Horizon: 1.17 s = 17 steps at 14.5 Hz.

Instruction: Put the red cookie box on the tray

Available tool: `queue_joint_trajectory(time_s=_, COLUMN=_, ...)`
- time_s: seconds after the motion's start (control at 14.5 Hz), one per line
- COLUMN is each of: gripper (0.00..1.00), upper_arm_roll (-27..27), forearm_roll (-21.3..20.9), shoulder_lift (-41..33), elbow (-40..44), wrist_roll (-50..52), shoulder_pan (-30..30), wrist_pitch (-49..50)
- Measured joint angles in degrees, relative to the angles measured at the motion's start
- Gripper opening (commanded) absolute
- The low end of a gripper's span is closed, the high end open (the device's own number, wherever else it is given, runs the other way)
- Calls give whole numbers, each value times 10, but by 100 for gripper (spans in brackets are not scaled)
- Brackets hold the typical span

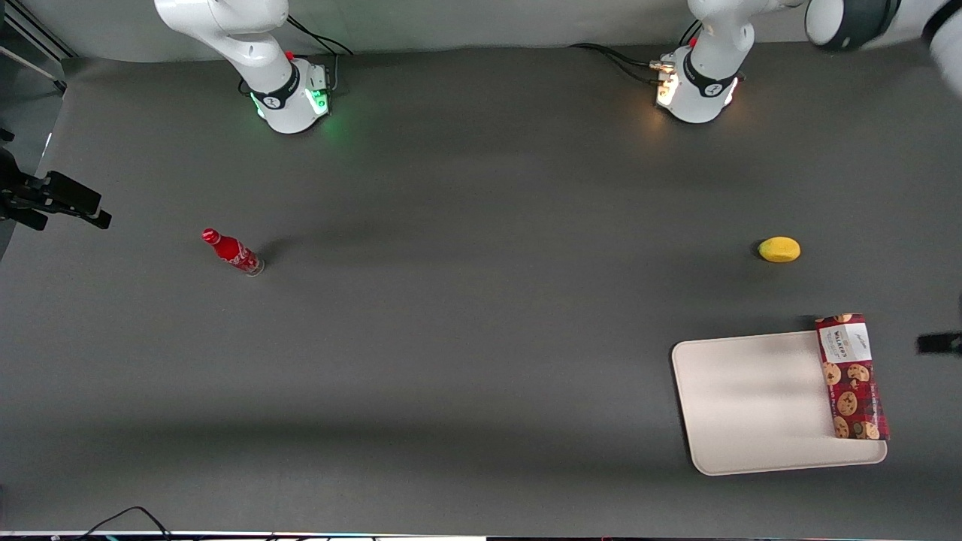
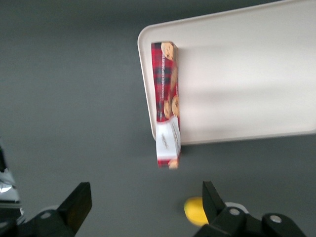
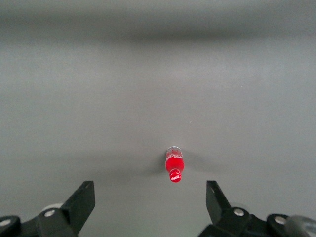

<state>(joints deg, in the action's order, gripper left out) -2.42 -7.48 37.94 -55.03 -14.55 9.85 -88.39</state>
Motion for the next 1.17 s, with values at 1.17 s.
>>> queue_joint_trajectory(time_s=1.17, gripper=100, upper_arm_roll=113, forearm_roll=94, shoulder_lift=-451, elbow=-408, wrist_roll=167, shoulder_pan=-9, wrist_pitch=56)
